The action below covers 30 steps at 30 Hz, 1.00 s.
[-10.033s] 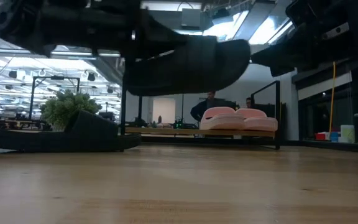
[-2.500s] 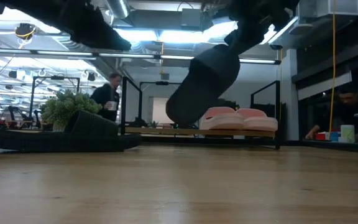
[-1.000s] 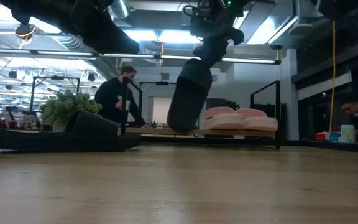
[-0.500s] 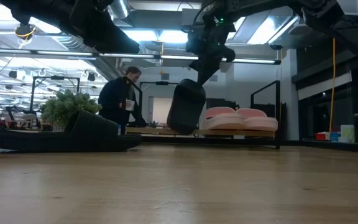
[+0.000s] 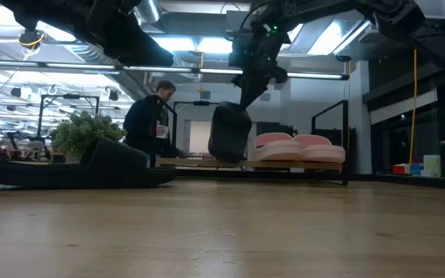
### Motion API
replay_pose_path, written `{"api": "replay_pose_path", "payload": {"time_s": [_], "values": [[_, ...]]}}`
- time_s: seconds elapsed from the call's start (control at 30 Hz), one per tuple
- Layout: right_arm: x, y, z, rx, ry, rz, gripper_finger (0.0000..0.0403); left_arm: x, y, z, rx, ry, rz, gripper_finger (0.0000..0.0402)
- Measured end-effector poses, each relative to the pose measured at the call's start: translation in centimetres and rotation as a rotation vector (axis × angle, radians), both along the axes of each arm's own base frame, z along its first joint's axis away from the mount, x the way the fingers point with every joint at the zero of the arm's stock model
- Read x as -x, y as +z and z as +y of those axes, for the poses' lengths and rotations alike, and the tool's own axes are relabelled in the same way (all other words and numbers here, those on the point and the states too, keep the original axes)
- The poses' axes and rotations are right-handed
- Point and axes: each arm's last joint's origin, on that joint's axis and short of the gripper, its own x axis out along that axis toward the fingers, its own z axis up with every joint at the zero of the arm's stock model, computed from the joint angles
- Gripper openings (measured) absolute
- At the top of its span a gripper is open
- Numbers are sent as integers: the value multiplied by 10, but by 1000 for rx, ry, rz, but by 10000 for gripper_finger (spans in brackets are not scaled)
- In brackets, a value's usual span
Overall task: Pick and place slides into the shelf
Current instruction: Put the bottom black slides on the shelf
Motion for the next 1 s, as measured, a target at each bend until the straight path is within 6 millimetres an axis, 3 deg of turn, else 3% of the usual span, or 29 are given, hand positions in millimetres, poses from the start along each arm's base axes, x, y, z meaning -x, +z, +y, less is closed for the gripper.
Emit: {"api": "replay_pose_path", "payload": {"time_s": [0.47,1.0], "values": [[-19,-38,-14,5,-8,24,0,0,0,0,0,0,1,130],[-20,-45,-17,44,-32,65,0,1,-2,0,-2,0,20,130]]}}
